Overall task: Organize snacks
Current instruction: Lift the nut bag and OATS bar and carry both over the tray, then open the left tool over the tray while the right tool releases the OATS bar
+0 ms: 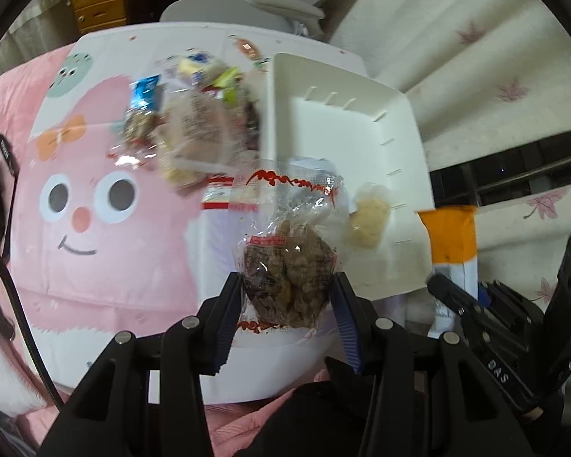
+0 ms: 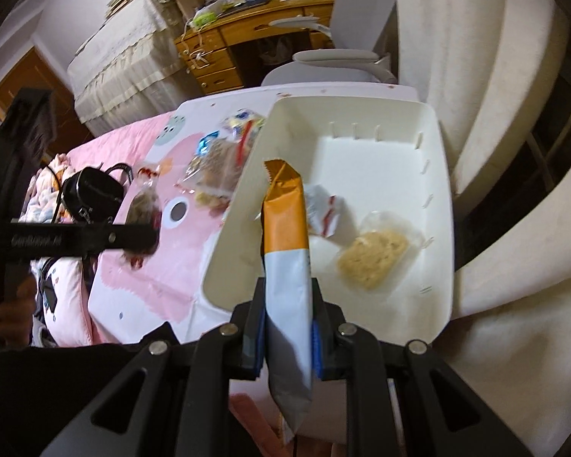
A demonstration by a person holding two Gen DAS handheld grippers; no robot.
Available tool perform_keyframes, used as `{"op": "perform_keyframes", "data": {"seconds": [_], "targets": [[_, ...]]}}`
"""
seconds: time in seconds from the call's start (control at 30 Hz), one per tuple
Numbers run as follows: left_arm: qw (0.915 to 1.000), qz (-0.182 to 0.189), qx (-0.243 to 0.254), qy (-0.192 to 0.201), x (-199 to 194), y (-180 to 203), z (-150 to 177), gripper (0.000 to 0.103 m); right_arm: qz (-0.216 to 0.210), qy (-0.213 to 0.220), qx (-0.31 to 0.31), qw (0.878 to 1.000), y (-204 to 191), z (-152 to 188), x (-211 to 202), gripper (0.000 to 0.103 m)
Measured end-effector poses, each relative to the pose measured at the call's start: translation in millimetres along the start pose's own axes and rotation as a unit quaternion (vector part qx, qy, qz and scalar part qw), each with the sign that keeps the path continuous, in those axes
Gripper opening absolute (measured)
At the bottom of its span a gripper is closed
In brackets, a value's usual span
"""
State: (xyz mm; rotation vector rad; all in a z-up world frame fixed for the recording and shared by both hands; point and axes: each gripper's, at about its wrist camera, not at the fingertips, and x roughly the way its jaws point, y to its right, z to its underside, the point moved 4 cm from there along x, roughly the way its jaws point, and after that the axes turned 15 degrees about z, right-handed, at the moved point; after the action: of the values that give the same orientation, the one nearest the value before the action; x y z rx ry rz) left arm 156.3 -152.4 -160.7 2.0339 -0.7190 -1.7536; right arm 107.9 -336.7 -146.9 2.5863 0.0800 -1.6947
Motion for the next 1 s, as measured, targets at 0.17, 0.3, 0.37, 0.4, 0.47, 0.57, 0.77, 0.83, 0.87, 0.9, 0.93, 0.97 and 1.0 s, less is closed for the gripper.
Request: {"op": "perform_keyframes", "data": {"seconds": [0.17,0.3,0.37,0.4,0.47,0.57,0.77,0.83,0.87,0.9,0.93,0.97,1.0], "targets": [[0.9992,0.020,0.034,-0.006,21.1,31.4,-6.8,0.045,0.002,0.002,0.016,1.000,22.9,-7.7,4.6,0.018],[0.9976,0.032,0.060,-0.009,34.4,51.6,-11.1,0.045,0.008,-0.001,0.031,0.999,41.5,-10.9,9.7,0.018],[0.9968,0.036,0.070,-0.009,39.8,59.4,-12.4,0.047,0.014,-0.004,0.040,0.999,49.0,-11.4,12.0,0.019],[0.9964,0.038,0.075,-0.009,42.7,62.9,-12.7,0.047,0.018,-0.006,0.046,0.999,53.0,-11.6,13.2,0.019],[0.9967,0.037,0.071,-0.005,45.2,65.4,-13.4,0.055,0.026,-0.010,0.072,0.997,63.7,-11.9,17.6,0.020],[0.9975,0.033,0.062,0.004,44.6,62.8,-15.0,0.070,0.022,-0.028,0.108,0.994,77.5,-10.4,24.2,0.021],[0.9991,0.010,0.038,0.013,36.6,48.3,-13.6,0.072,0.009,-0.038,0.129,0.991,79.9,-5.6,28.5,0.026],[0.9995,0.005,0.028,0.013,33.3,41.5,-9.9,0.072,0.001,-0.047,0.134,0.990,75.1,-2.8,31.3,0.027],[0.9996,0.003,0.024,0.013,31.0,37.7,-7.2,0.072,-0.003,-0.050,0.136,0.989,72.1,-0.6,32.6,0.028],[0.9997,0.001,0.022,0.014,29.1,34.8,-4.9,0.072,-0.005,-0.053,0.137,0.989,70.3,0.0,33.6,0.028],[0.9997,-0.001,0.021,0.015,26.6,32.0,-2.5,0.072,-0.008,-0.056,0.138,0.989,68.4,1.9,34.5,0.028],[0.9997,-0.004,0.020,0.016,22.8,27.8,0.4,0.072,-0.010,-0.059,0.138,0.989,64.2,2.9,35.3,0.029],[0.9996,-0.006,0.020,0.017,19.8,24.3,2.5,0.072,-0.011,-0.062,0.138,0.988,59.5,3.8,35.6,0.029]]}}
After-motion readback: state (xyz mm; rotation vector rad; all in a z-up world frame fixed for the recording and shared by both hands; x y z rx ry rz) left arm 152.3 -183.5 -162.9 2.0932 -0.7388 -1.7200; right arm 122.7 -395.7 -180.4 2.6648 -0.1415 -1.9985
